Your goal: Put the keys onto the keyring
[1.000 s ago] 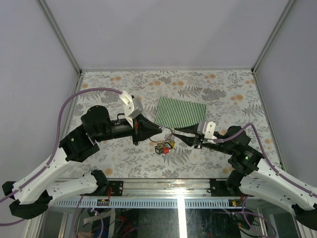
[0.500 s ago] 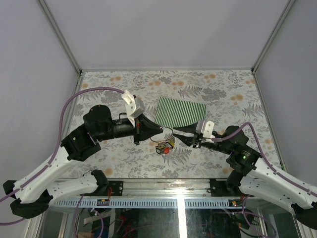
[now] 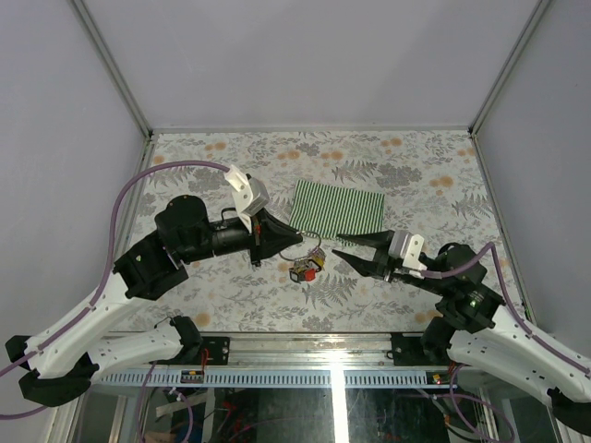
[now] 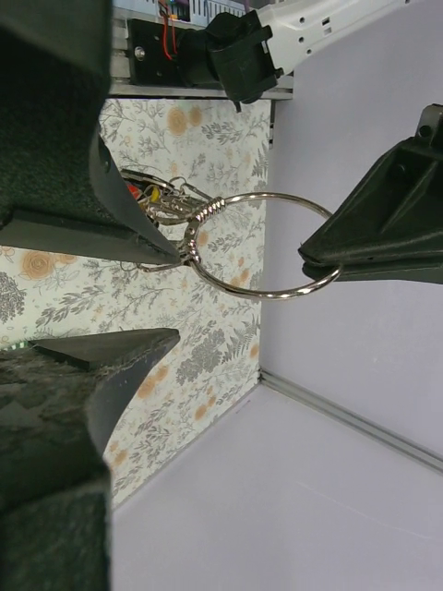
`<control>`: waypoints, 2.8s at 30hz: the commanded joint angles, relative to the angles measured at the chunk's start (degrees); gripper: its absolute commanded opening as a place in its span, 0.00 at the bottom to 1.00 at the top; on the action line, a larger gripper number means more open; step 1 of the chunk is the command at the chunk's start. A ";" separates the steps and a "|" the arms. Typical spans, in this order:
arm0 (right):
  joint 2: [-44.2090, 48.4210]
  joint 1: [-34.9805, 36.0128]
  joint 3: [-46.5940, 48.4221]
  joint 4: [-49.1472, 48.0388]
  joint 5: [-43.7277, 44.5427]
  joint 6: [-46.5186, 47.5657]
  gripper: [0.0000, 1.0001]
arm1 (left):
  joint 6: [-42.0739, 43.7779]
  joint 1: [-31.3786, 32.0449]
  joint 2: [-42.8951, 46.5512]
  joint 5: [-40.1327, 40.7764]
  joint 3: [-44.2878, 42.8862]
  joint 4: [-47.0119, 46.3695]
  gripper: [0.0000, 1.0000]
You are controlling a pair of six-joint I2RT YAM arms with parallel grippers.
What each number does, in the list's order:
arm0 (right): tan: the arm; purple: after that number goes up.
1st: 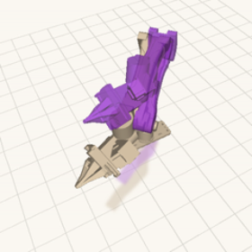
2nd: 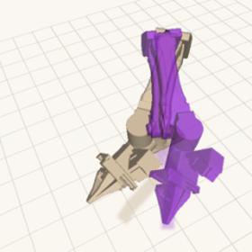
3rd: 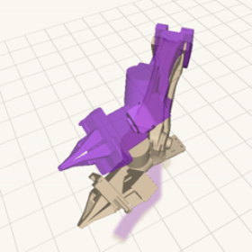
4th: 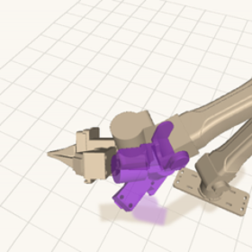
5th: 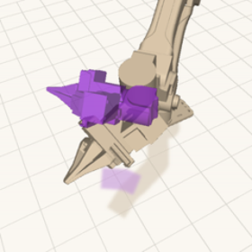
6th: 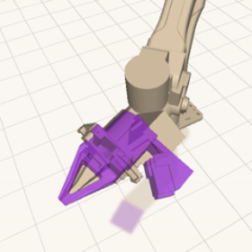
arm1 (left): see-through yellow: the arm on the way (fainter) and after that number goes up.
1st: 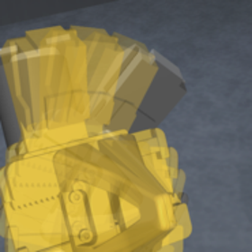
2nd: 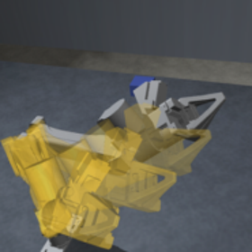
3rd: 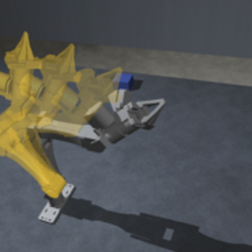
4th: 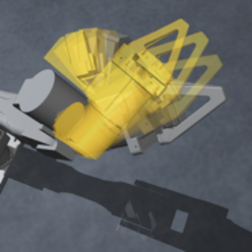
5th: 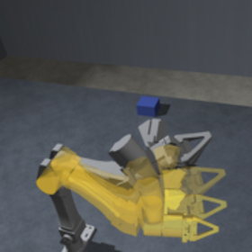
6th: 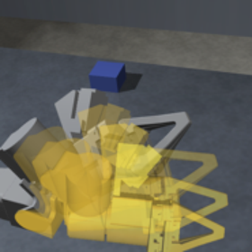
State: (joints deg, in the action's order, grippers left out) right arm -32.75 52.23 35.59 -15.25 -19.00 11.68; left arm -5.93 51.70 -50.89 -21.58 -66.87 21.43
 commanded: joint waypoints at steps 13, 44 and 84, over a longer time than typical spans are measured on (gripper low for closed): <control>-5.27 0.01 -0.50 -5.06 -2.02 -0.86 0.37 | -1.97 -0.09 0.46 3.34 -1.87 -4.77 0.00; -7.82 0.00 -0.76 -9.19 1.79 -1.47 0.30 | -2.42 -0.15 0.36 2.56 -1.52 -5.35 0.00; -10.02 0.10 -3.12 -12.79 -2.17 -3.94 0.41 | -2.37 -0.11 0.65 2.77 -1.45 -5.79 0.00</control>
State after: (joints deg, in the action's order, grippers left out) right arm -42.54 52.23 32.69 -24.32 -19.77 7.94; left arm -7.88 51.70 -50.89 -18.94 -66.87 21.43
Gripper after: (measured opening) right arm 0.397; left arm 0.037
